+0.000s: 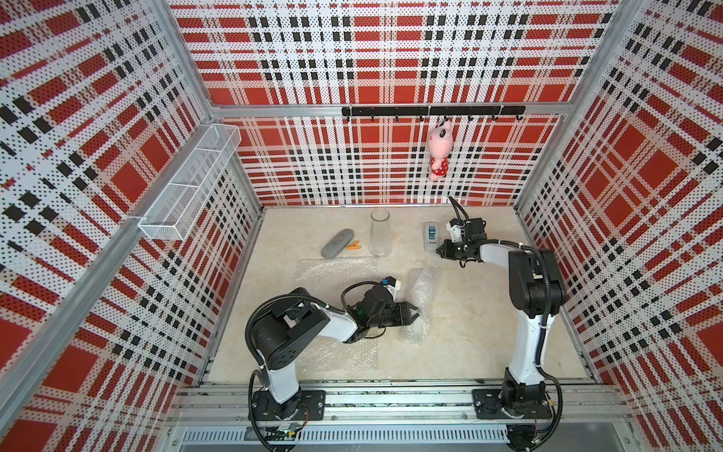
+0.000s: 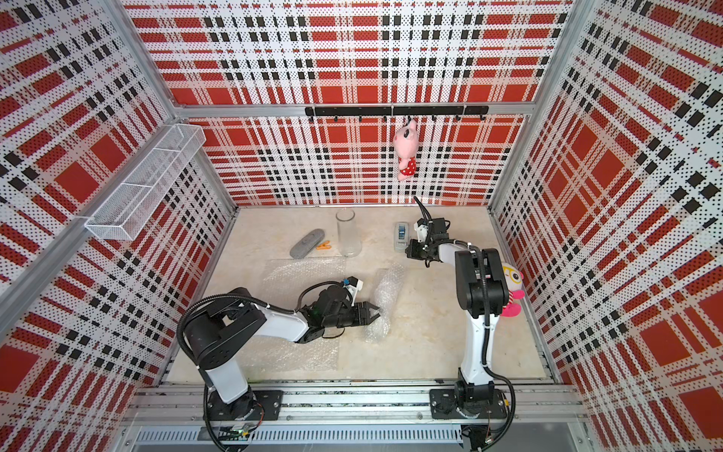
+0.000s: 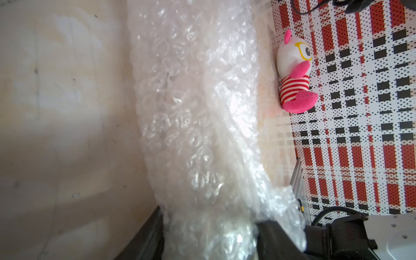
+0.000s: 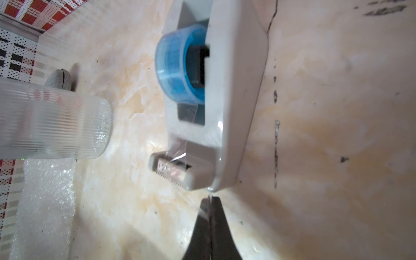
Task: Wrap vases in bubble wrap
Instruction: Tear off the tape using the Tape Cutter.
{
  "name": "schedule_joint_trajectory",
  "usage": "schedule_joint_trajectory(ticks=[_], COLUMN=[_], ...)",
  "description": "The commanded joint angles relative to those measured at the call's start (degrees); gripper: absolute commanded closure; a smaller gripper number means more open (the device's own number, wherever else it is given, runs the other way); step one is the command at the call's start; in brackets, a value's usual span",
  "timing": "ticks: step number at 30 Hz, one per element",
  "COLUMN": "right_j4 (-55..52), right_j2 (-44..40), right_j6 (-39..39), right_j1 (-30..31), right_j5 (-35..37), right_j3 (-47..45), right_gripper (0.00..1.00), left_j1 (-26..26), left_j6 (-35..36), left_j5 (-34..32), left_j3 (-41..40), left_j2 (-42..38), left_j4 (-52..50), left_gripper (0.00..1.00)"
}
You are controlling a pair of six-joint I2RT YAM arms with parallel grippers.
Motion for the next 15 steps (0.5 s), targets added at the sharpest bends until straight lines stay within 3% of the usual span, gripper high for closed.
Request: schedule_joint_trajectory(ticks=[1, 15], right_j4=[-7.5, -13.9], right_j2=[2.2, 0.0], right_j6=[0.2, -1.7], right_j1=[-1.7, -3.5], right_j5=[5.8, 12.2], right_j3=[2.4, 3.9], right_gripper=[1.0, 1.0], left_j1=[-0.7, -0.8], left_j6=[1.3, 1.6], left_j5=[-0.2, -0.1], left_j3=[-0.6, 0.0], left_j2=[2.1, 2.7], left_j4=[-7.6, -7.6], left_gripper=[0.7, 0.7])
